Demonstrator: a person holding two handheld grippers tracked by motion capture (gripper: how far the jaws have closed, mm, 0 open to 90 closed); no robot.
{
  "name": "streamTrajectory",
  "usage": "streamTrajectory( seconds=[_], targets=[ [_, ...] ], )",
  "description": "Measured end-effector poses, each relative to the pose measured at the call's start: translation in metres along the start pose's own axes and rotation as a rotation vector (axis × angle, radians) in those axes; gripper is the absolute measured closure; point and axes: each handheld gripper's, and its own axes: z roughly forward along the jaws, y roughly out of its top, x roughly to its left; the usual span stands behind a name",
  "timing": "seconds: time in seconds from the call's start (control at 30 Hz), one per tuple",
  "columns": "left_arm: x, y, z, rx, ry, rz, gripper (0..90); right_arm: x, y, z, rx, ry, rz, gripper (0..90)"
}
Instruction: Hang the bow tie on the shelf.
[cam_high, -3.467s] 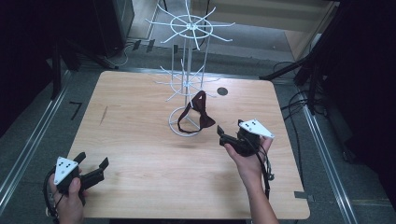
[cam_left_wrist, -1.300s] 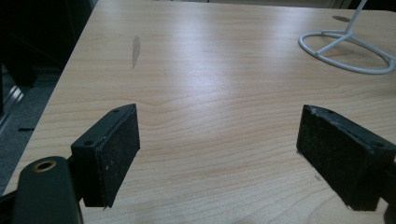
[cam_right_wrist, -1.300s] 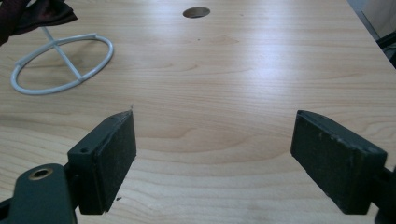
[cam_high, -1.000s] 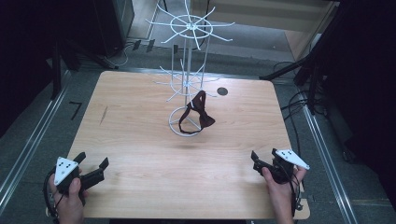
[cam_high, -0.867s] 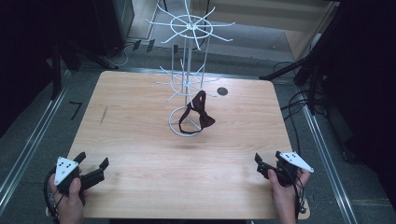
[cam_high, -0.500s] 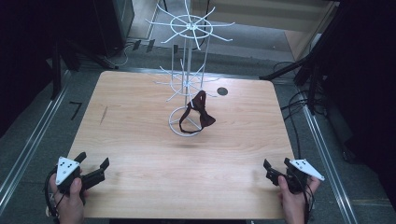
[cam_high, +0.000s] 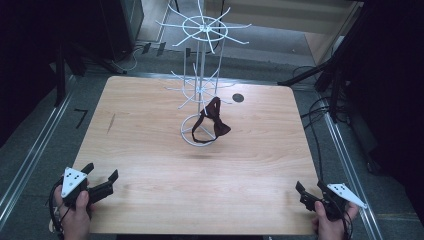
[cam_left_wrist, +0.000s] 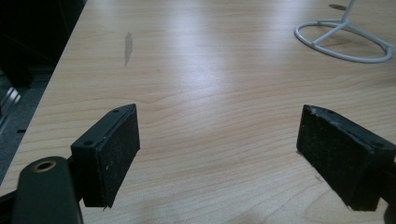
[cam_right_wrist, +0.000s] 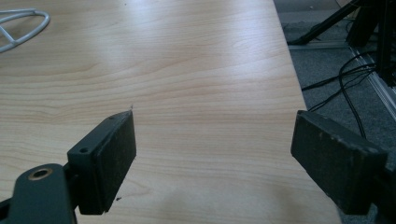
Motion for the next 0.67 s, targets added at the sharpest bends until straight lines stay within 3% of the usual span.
streamTrajectory(
  seconds=[0.1, 0.2, 0.23, 0.4, 0.57, 0.67],
  targets=[
    [0.001, 0.0, 0.001, 0.008, -0.011, -0.011, 14.1, -0.006, 0.001, -0.001, -0.013, -0.002, -0.019, 14.5],
    [0.005, 0.0, 0.0, 0.001, -0.033, -0.044, 14.0, -0.007, 0.001, 0.002, 0.001, 0.001, 0.01, 15.0],
    [0.008, 0.0, -0.001, -0.012, -0.033, -0.081, 14.1, -0.006, 0.001, 0.003, 0.003, 0.003, 0.005, 14.9],
    [0.01, -0.001, -0.002, -0.03, -0.009, -0.12, 14.0, -0.005, 0.001, 0.003, 0.019, 0.021, 0.007, 14.7],
    [0.009, -0.002, -0.003, -0.032, 0.007, -0.11, 13.9, -0.006, 0.001, 0.005, 0.036, 0.038, 0.012, 14.6],
    [0.009, -0.002, -0.003, -0.034, -0.033, -0.088, 13.6, -0.008, 0.001, 0.005, 0.035, 0.035, 0.033, 14.6]
  ],
)
